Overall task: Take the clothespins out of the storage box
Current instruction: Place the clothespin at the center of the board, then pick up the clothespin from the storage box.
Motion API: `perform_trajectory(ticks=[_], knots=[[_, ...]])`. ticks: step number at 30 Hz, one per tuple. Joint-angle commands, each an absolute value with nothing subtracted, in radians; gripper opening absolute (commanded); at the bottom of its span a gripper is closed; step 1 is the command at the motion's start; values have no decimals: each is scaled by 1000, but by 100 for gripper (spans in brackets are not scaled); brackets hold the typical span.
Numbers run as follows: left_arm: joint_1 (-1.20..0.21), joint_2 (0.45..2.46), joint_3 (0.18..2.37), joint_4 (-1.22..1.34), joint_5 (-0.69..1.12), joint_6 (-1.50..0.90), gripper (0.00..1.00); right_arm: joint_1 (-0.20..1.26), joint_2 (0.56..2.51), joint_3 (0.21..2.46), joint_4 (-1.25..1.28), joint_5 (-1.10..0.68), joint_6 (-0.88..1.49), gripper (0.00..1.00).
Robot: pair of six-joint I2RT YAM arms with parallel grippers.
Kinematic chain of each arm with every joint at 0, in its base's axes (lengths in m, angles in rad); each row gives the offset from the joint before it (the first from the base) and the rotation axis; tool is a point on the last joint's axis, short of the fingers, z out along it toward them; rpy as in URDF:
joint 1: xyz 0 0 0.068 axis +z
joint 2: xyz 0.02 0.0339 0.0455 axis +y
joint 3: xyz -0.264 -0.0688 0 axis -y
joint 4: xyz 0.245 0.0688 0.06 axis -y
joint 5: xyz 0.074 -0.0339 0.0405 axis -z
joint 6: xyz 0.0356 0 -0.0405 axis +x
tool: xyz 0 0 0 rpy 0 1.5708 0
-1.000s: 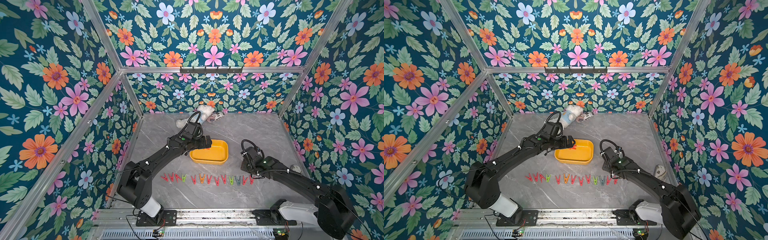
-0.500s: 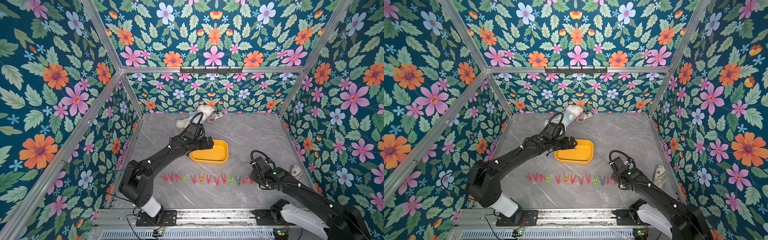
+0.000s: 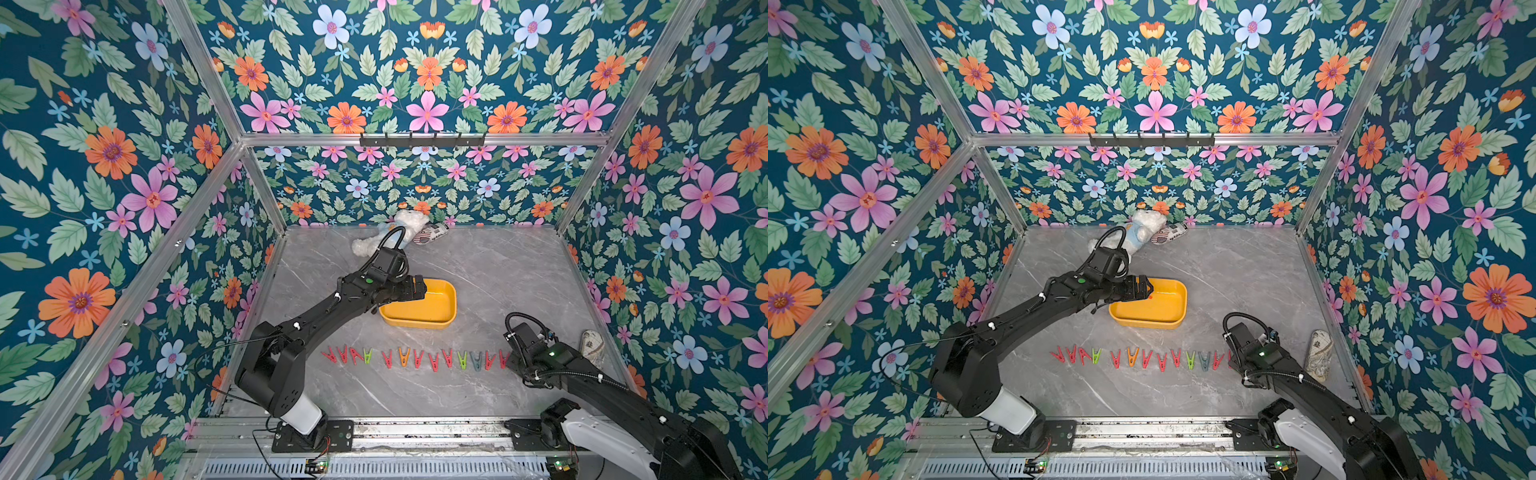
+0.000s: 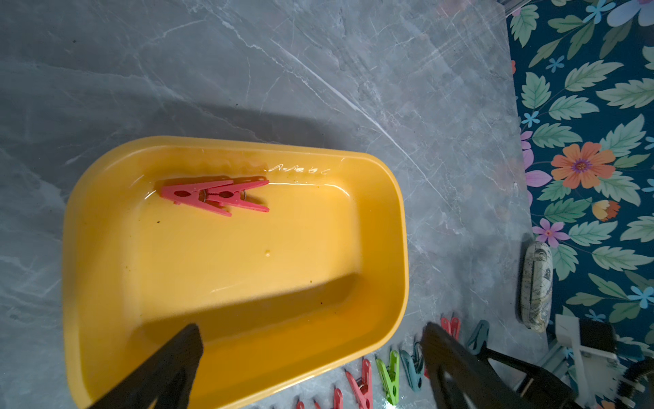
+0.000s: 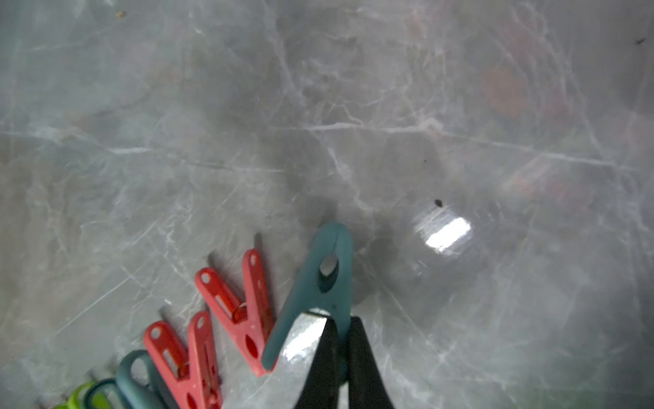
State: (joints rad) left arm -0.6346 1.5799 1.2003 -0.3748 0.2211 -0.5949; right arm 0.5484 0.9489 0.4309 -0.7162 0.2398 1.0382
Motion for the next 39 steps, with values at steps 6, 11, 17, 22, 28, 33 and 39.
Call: perform_trajectory(ticks=[6, 11, 17, 22, 28, 33, 39], knots=[[-635, 1577, 1200, -353, 219, -583, 100, 528, 1008, 423, -704, 258, 1061, 2], [-635, 1583, 1202, -354, 208, -584, 100, 526, 1006, 433, -702, 258, 1050, 18], [-635, 1600, 1219, -375, 178, -584, 100, 526, 967, 482, -722, 261, 1038, 32], [-635, 1624, 1235, -379, 178, -581, 100, 525, 954, 545, -732, 253, 1002, 39], [-635, 1669, 1264, -400, 158, -578, 96, 525, 959, 640, -678, 242, 915, 52], [-635, 1718, 1293, -440, 110, -594, 83, 525, 977, 702, -552, 192, 816, 63], [-634, 1779, 1347, -516, 38, -684, 62, 526, 1021, 760, -400, 115, 731, 73]])
